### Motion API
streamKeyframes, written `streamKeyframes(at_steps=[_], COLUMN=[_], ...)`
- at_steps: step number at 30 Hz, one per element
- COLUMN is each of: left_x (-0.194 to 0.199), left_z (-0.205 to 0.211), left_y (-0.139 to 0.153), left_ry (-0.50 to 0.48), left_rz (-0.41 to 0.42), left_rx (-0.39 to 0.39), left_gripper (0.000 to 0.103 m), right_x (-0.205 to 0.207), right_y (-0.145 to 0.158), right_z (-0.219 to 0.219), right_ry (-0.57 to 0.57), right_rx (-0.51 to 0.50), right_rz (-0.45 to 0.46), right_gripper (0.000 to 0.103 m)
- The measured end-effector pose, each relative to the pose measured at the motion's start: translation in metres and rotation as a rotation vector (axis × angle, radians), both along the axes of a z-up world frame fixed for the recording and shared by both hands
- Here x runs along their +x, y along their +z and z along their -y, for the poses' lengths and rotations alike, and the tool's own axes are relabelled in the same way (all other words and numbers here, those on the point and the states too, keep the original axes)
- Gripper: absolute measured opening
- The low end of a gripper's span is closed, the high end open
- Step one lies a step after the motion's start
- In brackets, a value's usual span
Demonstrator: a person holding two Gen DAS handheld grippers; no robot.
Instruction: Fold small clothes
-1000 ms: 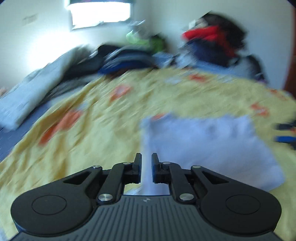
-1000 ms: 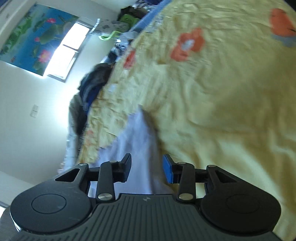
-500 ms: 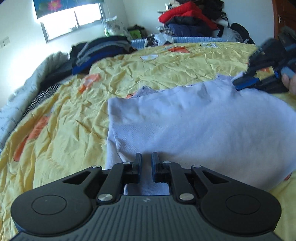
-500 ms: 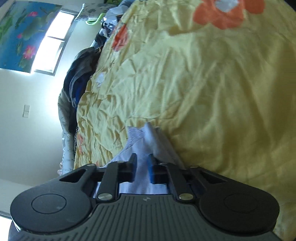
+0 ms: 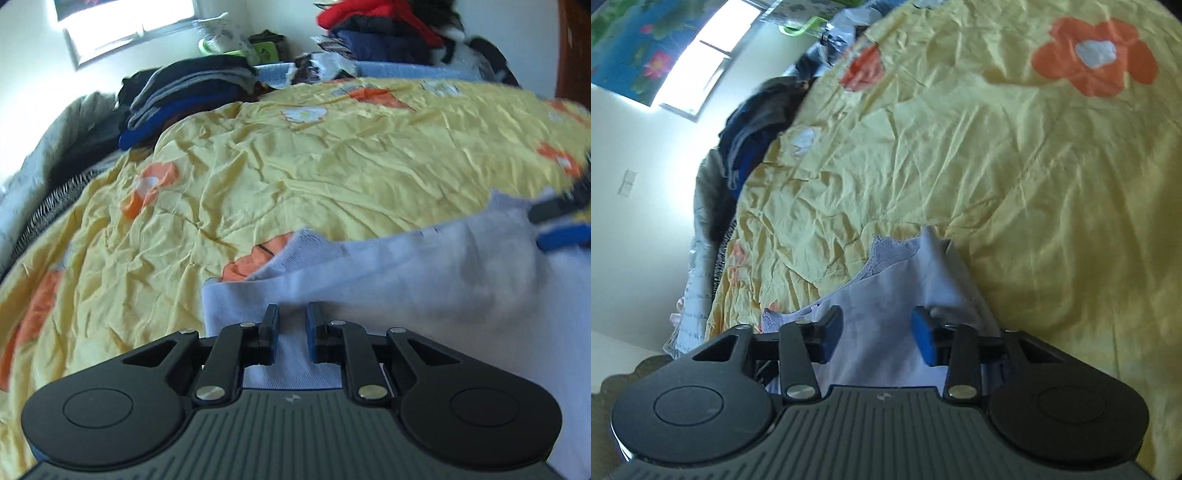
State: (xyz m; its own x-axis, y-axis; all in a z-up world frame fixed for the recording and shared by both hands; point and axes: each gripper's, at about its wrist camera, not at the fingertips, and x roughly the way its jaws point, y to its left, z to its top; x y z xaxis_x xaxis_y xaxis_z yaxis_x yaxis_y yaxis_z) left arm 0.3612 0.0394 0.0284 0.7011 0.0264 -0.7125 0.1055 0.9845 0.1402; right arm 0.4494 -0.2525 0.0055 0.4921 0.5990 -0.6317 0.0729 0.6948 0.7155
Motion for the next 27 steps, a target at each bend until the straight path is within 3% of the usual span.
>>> streamKeyframes(at_steps=[3, 7, 10, 14, 17, 20, 21, 24, 27], left_x=[0.007, 0.004, -0.024, -0.097, -0.136, -0.148, -0.152, -0.149, -0.143], left_z=[-0.001, 0.014, 0.016, 0.019, 0.03, 0.037, 0.034, 0.027, 0.027], left_y=[-0.004, -0.005, 0.011, 0.033, 0.024, -0.001, -0.005, -0.011, -0.002], left_ry=[0.01, 0.012, 0.02, -0.031, -0.061, -0.068, -0.071, -0.069, -0.049], left_rz=[0.028, 0.061, 0.063, 0.137, 0.119, 0.068, 0.114, 0.142, 0.094], left_rx=[0.004, 0.101, 0.082, -0.004, -0.017, 0.037, 0.037, 0.023, 0.0], left_gripper=[0.014, 0.015, 0.015, 0.02, 0.022, 0.021, 0.022, 0.022, 0.022], right_x=[-0.002, -0.001, -0.024, -0.094, -0.141, -0.169, -0.172, -0.183, -0.171], right_y=[-0.009, -0.005, 0.015, 0.046, 0.048, 0.04, 0.031, 0.022, 0.027], right_z=[0.01, 0.007, 0.003, -0.004, -0.012, -0.021, -0.025, -0.023, -0.019], right_ry=[-0.029, 0.002, 0.02, 0.182, 0.271, 0.291, 0.302, 0.324, 0.301], right_rx=[0.059, 0.014, -0.023, -0.071, -0.161, -0.351, -0.402, -0.43, -0.393], right_rz=[-0.026, -0.022, 0.0, 0.173, 0.216, 0.267, 0.254, 0.339, 0.268], right_gripper=[0.037, 0.034, 0.044, 0.061, 0.061, 0.063, 0.059, 0.059, 0.06])
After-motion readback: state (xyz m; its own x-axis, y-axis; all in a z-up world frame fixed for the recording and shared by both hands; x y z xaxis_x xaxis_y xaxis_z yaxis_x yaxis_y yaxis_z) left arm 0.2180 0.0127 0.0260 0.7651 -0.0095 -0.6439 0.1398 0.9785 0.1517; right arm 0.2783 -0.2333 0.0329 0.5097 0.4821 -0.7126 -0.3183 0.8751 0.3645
